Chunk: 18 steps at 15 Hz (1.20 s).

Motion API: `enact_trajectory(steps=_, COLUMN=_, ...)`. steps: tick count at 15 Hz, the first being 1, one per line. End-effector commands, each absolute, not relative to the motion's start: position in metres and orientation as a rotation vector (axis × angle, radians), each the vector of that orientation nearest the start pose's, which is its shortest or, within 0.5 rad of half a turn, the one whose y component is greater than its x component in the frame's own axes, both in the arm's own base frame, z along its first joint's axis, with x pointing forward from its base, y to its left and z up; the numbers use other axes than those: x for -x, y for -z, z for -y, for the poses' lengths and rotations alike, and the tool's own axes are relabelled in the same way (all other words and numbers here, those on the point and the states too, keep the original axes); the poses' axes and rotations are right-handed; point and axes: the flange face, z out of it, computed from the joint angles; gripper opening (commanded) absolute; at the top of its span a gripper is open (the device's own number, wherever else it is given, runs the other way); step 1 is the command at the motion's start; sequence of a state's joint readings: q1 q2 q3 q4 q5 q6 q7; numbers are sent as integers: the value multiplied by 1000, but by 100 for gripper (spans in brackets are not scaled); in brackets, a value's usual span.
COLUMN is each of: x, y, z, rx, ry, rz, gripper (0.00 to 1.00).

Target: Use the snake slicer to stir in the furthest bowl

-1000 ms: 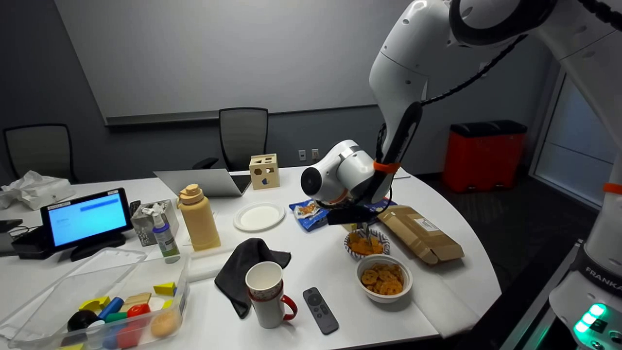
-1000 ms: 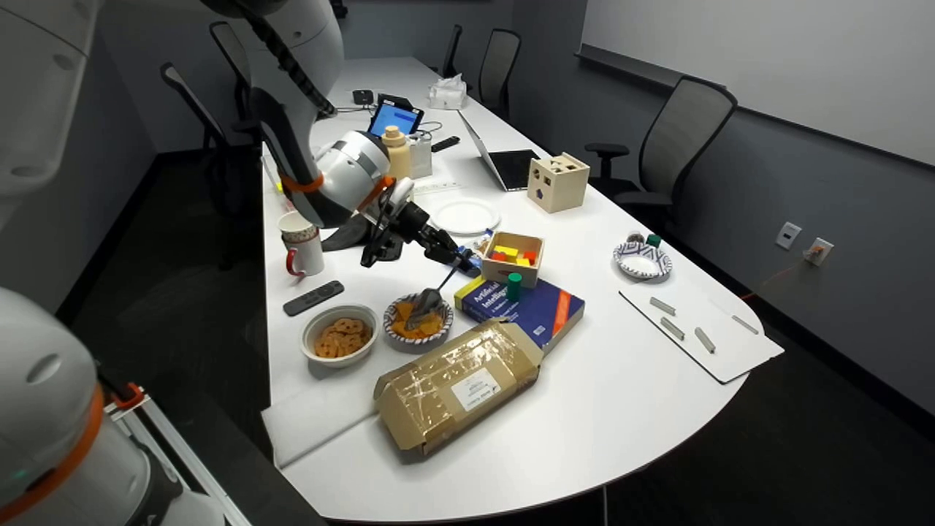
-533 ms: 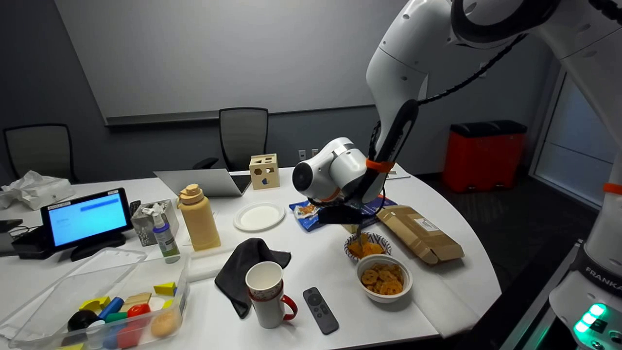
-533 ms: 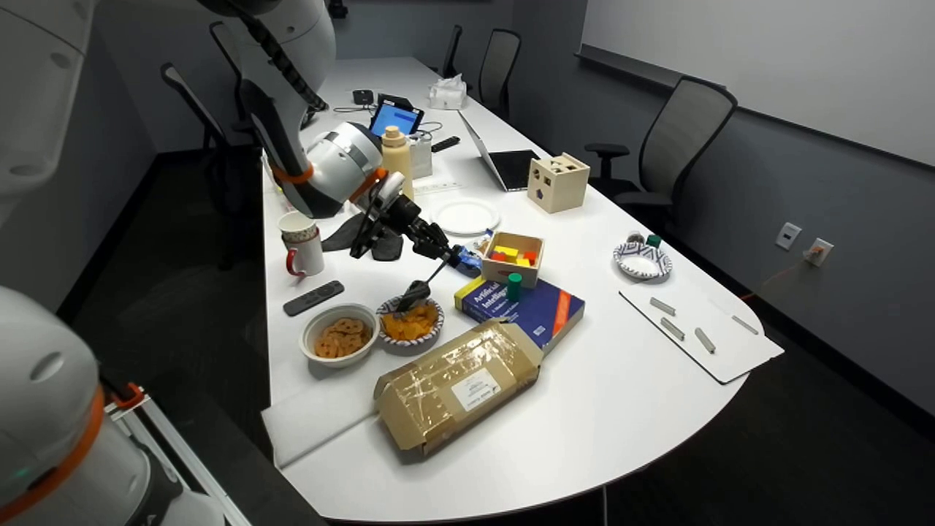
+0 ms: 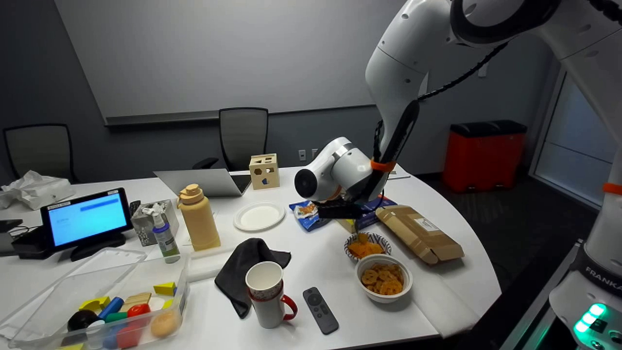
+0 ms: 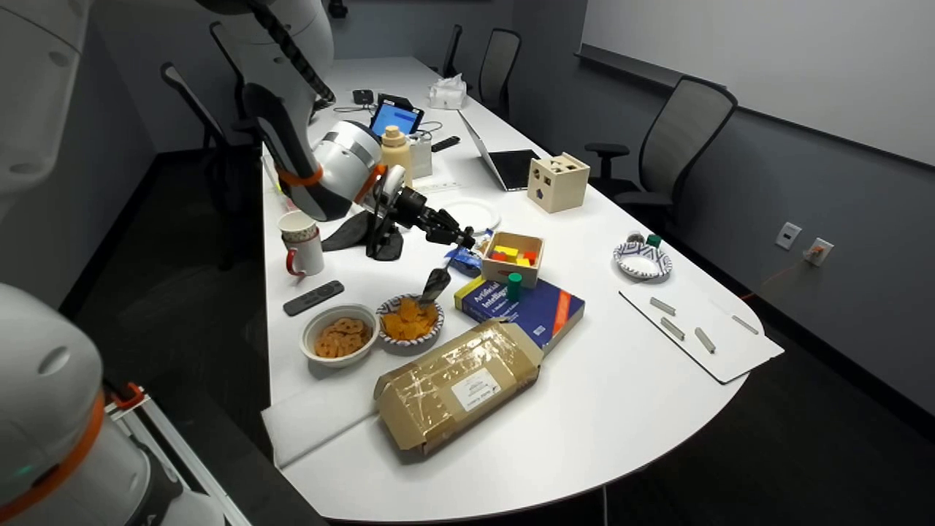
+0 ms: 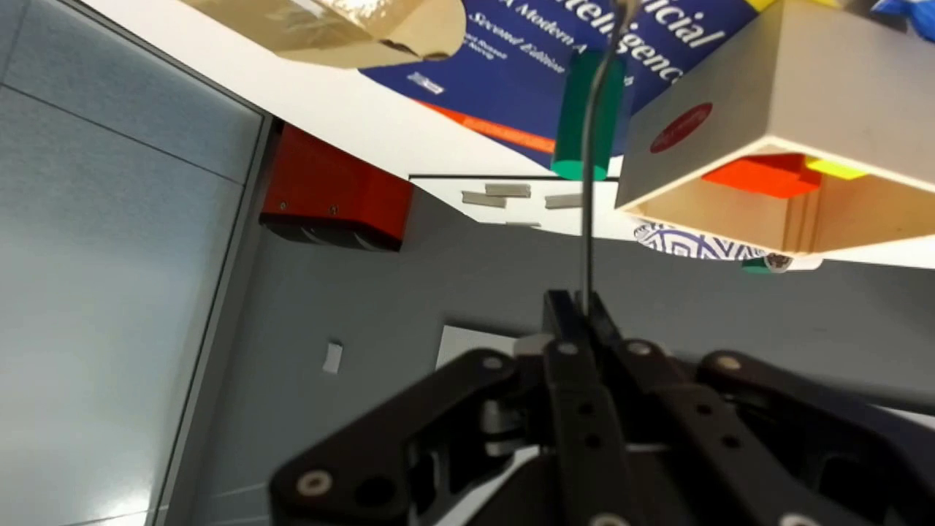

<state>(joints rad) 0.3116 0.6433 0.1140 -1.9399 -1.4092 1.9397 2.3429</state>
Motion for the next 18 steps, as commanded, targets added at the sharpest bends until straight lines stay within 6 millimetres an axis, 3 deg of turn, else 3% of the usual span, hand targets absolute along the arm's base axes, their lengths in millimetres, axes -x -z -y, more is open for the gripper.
enact_trajectory(steps=1, x=-548, y=-147, z=-175, rx=-1948, ry=-1238, rz=922, gripper=1)
enact_trajectory(steps=9, x=-513, y=-131, z=-184, rx=-1980, ry=-1134, rz=799, gripper=1)
enact_trajectory(steps=18, x=-512, y=-146, z=-212, rx=-2046, ry=-1178, rz=895, gripper=1)
